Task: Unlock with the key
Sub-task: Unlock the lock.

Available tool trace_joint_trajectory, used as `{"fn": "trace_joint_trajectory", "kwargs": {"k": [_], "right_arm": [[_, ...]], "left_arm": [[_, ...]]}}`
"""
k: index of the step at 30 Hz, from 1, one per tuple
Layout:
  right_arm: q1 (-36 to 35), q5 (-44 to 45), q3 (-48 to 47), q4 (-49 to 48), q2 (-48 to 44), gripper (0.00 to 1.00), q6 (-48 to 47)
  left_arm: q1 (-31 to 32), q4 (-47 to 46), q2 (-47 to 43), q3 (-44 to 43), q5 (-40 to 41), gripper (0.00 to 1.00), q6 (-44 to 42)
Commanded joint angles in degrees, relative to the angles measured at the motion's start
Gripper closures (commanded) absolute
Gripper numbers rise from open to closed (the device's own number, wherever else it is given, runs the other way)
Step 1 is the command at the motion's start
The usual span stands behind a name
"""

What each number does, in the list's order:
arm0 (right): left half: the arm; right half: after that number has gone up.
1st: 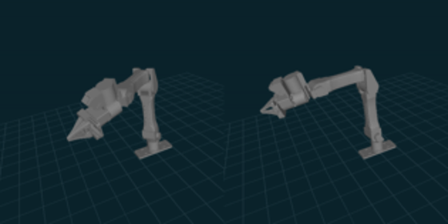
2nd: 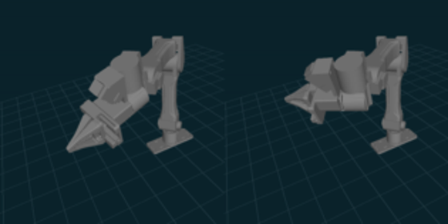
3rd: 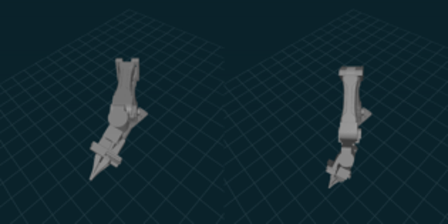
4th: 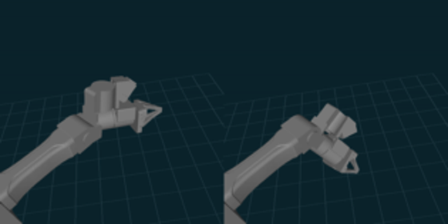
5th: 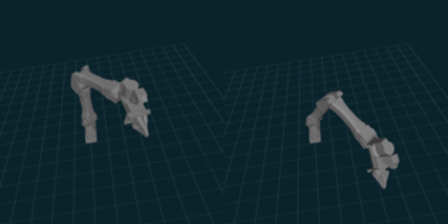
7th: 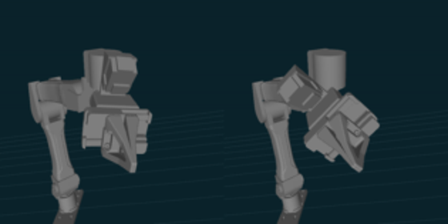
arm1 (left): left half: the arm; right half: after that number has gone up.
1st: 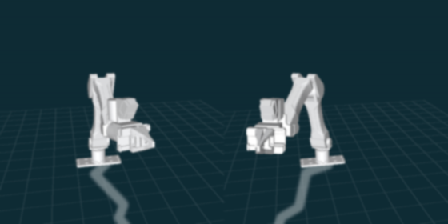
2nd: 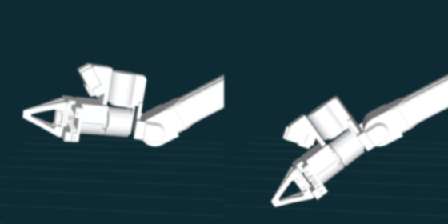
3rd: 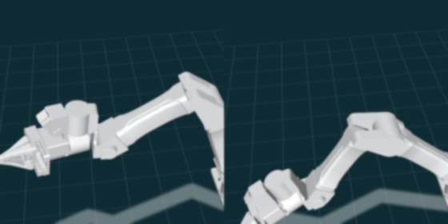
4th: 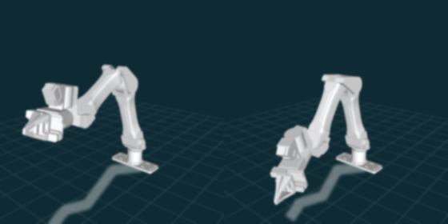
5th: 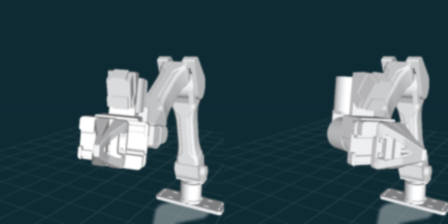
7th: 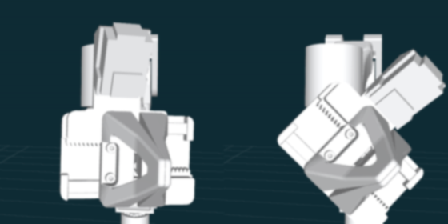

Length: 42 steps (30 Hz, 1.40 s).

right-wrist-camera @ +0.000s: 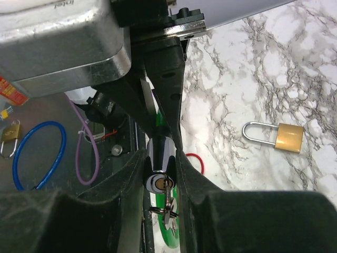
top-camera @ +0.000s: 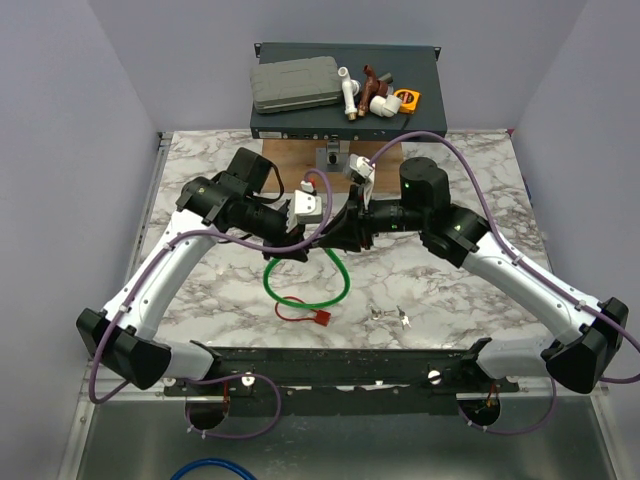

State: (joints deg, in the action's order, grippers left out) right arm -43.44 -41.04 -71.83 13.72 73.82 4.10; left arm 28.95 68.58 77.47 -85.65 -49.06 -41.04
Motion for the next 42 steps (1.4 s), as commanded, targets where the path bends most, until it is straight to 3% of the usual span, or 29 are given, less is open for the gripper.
{"fn": "trace_joint_trajectory", "kwargs": {"k": [1,4,7,10,14,17,23,31,38,42], "right_arm": [[-0.7,-1.4,-0.4,-4.3,-0.6,0.99,1.0],[-0.7,-0.2,0.2,-4.4,-1.1,0.93,1.2],[-0.7,2.0,-0.1,-3.1,-2.1,0.67,0.5],[-0.6,6.1,-0.5,-1.6,-4.4,0.51,-1.0],[-0.6,9.5,-0.5,-0.8,-8.7,0.46,-3.0],[-0.6,10.5,-0.6,0.9,-10.4,0.47,-3.5],[-0.6,7.9,-1.1,2.8,-8.9,0.64,-6.0],[-0.5,3.7,-3.0,2.9,-7.4,0.72,-6.6],[-0.5,2.3,-2.5,3.3,-7.1,0.88,-6.5],[-0.5,2.7,-2.0,4.2,-7.2,0.85,-7.3]], "left_arm": [[-0.3,-0.1,-2.1,-0.7,-3.0,1.0,-0.4],[-0.3,-0.8,-3.1,-0.1,-0.7,1.0,0.4],[-0.3,-2.7,-4.6,0.1,2.5,1.0,1.6],[-0.3,-3.8,-5.8,-1.3,4.9,1.0,3.4],[-0.2,-1.6,-5.8,-3.9,7.3,1.0,4.5],[-0.2,0.8,-5.8,-4.6,7.6,1.0,4.0],[0.9,2.3,-6.4,-4.9,8.6,1.0,2.1],[3.4,3.3,-6.8,-5.6,12.4,1.0,1.6],[3.6,2.7,-7.4,-5.0,11.8,1.0,1.2],[3.6,2.9,-7.4,-5.6,11.4,1.0,0.9]]}}
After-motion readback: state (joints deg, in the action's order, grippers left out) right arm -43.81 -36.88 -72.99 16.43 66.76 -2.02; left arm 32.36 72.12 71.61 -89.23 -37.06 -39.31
